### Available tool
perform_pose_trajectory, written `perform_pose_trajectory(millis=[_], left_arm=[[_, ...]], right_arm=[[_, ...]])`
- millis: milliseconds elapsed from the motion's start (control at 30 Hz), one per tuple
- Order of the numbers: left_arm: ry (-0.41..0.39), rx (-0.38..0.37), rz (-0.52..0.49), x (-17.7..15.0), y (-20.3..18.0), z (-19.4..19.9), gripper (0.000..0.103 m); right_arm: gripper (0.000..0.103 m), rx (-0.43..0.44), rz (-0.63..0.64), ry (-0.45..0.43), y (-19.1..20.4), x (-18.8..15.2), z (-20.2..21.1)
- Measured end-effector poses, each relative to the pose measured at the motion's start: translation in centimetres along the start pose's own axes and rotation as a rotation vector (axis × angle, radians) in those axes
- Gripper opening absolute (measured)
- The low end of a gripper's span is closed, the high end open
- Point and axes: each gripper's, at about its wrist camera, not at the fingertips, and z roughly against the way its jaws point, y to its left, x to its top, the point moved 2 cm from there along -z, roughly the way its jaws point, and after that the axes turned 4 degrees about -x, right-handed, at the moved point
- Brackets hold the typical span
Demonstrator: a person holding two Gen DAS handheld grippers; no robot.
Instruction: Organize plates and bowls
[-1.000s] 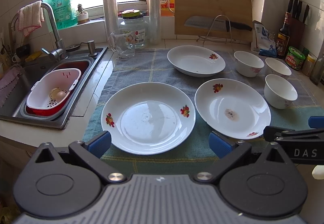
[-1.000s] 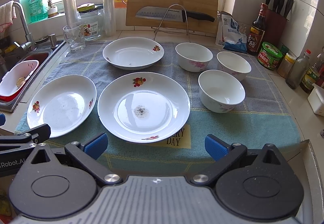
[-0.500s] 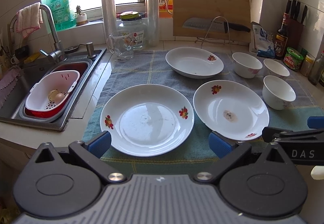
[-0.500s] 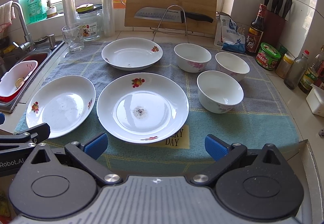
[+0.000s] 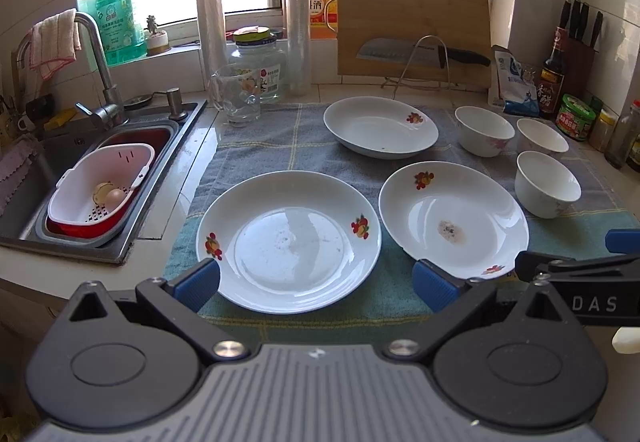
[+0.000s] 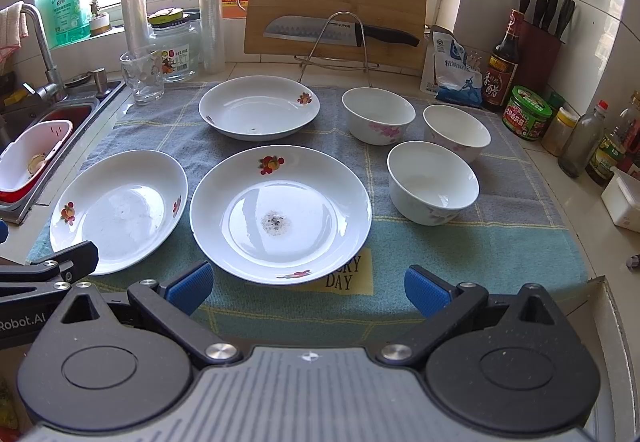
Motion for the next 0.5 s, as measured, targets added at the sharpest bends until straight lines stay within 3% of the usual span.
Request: perform_pose_trajectory(millis=[500], left_arm=[[-0.019, -0.028, -0.028, -0.1, 1.0, 0.0, 0.102]], right_arm=[[0.103, -0.011, 0.030, -0.026, 1.1, 0.3, 0.4]])
